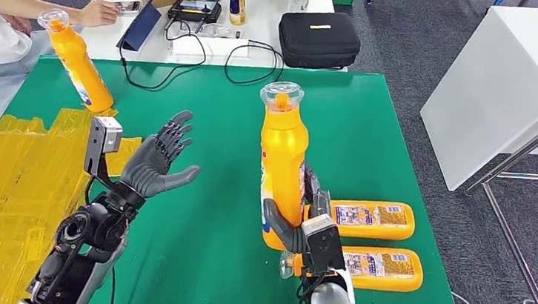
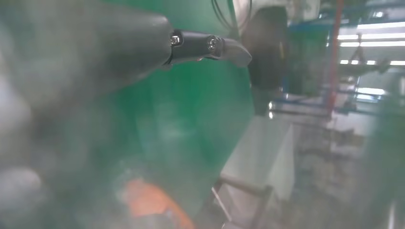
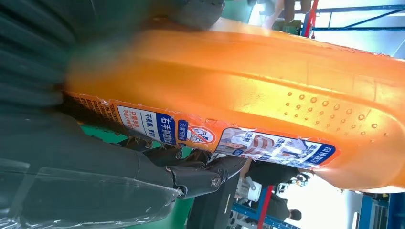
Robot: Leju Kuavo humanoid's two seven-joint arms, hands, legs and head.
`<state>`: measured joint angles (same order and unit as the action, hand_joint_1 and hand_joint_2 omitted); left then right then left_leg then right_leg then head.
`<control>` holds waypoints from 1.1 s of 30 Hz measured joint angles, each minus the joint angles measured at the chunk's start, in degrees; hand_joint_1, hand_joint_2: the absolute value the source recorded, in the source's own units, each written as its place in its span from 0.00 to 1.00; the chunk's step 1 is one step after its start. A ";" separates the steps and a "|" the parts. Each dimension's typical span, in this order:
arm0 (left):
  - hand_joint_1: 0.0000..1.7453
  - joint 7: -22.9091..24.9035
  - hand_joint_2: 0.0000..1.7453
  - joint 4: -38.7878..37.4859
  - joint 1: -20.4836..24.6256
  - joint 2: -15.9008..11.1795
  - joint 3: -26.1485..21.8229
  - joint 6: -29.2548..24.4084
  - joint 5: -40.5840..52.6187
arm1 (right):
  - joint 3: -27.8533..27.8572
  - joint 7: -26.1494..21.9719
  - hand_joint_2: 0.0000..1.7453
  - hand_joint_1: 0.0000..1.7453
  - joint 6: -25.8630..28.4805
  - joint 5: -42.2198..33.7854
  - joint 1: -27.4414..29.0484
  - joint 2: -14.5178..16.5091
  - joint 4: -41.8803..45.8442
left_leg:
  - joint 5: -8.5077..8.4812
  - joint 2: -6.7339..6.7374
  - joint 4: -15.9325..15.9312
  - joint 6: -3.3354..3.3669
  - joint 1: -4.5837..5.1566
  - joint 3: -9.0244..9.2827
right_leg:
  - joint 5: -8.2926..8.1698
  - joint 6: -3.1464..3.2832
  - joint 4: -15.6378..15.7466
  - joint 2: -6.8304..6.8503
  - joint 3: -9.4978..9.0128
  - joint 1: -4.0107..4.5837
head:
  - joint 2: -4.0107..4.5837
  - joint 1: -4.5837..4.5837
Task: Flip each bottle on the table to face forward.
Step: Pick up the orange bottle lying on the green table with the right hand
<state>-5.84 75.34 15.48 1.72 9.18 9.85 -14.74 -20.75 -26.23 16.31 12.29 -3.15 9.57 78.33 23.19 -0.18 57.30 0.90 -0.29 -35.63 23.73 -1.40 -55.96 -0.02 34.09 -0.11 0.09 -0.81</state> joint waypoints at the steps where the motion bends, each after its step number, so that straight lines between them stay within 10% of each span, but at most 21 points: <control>1: 0.00 0.28 1.00 0.04 0.02 -0.12 0.48 0.51 -0.64 | -0.02 -0.10 1.00 1.00 0.00 -0.01 0.05 0.08 0.03 | 0.00 0.00 0.00 0.00 0.00 0.00 | 0.00 0.00 0.00 0.00 0.00 0.00 | 0.01 0.00; 33: 0.00 0.13 1.00 6.67 -0.75 -2.18 5.22 3.74 -9.61 | -7.03 -0.80 1.00 1.00 6.43 15.57 -3.78 1.73 -7.03 | 0.00 0.00 -0.01 0.00 0.00 -0.04 | 0.00 0.00 -0.01 0.01 -0.01 0.00 | 0.00 0.01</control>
<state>-5.71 82.01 14.73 -0.46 14.40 13.58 -24.35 -27.78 -27.03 22.74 27.86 -6.93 11.29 71.30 23.19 -0.18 57.29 0.90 -0.29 -35.67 23.74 -1.40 -55.97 -0.01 34.08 -0.11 0.09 -0.81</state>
